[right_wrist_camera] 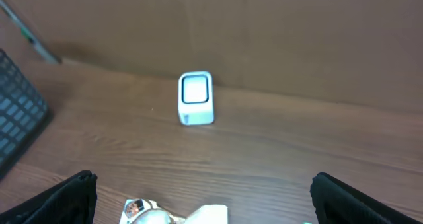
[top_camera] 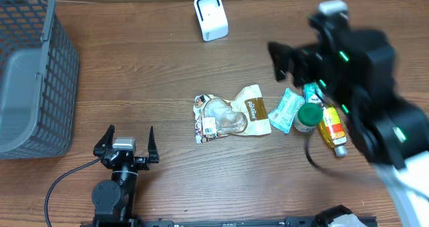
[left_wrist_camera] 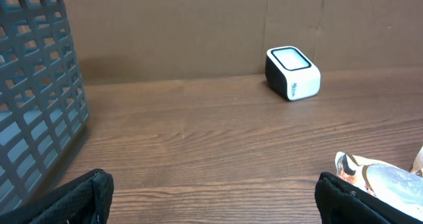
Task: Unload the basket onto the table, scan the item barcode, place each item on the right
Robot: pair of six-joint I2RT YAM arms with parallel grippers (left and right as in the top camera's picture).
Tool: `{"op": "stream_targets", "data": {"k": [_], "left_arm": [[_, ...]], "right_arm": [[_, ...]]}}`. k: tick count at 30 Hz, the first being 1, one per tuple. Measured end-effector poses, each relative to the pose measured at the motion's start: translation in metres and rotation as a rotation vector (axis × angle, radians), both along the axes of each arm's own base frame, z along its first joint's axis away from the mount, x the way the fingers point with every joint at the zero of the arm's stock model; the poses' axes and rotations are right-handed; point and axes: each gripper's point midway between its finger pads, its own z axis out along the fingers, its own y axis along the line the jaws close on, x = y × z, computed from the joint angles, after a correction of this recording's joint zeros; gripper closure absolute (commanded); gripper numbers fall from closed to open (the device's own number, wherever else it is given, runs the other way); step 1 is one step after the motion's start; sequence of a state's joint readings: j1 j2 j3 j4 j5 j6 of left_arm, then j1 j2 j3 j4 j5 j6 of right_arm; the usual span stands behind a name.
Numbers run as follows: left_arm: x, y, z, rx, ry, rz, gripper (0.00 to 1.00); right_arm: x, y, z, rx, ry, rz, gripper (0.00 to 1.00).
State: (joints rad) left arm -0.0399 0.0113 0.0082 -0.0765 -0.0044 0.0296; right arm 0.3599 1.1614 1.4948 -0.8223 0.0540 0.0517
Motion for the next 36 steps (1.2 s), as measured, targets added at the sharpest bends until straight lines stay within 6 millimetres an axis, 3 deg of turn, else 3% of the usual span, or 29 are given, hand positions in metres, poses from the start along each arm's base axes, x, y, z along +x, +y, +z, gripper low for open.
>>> {"op": "stream_targets", "data": {"k": [2,4,9,15,17,28,31,36], "left_arm": [[0.0,0.0,0.0,0.0,0.0,0.0,0.01],[0.0,0.0,0.0,0.0,0.0,0.0,0.0],[0.0,0.0,0.0,0.0,-0.001,0.001,0.01],[0.0,0.0,0.0,0.0,0.0,0.0,0.0],[0.0,0.0,0.0,0.0,0.001,0.0,0.0],[0.0,0.0,0.0,0.0,0.001,0.0,0.0],[0.0,0.0,0.0,0.0,0.0,0.0,0.0],[0.0,0.0,0.0,0.0,0.0,0.0,0.0]], "right_arm": [[-0.019,-0.012,0.0,0.002,-0.033,-0.022,0.0],[-0.047,-0.03,-0.022,-0.005,-0.034,-0.054,0.0],[-0.092,-0.069,-0.073,0.008,-0.099,-0.146,0.0],[-0.119,-0.09,-0.129,0.016,-0.119,-0.206,0.0],[-0.123,-0.094,-0.138,0.028,-0.14,-0.218,0.0],[-0.126,-0.097,-0.116,0.112,-0.443,-0.218,0.0],[-0.12,-0.094,-0.104,0.132,-0.541,-0.199,0.0],[-0.123,-0.09,-0.066,0.175,-0.775,-0.159,0.0]]}}
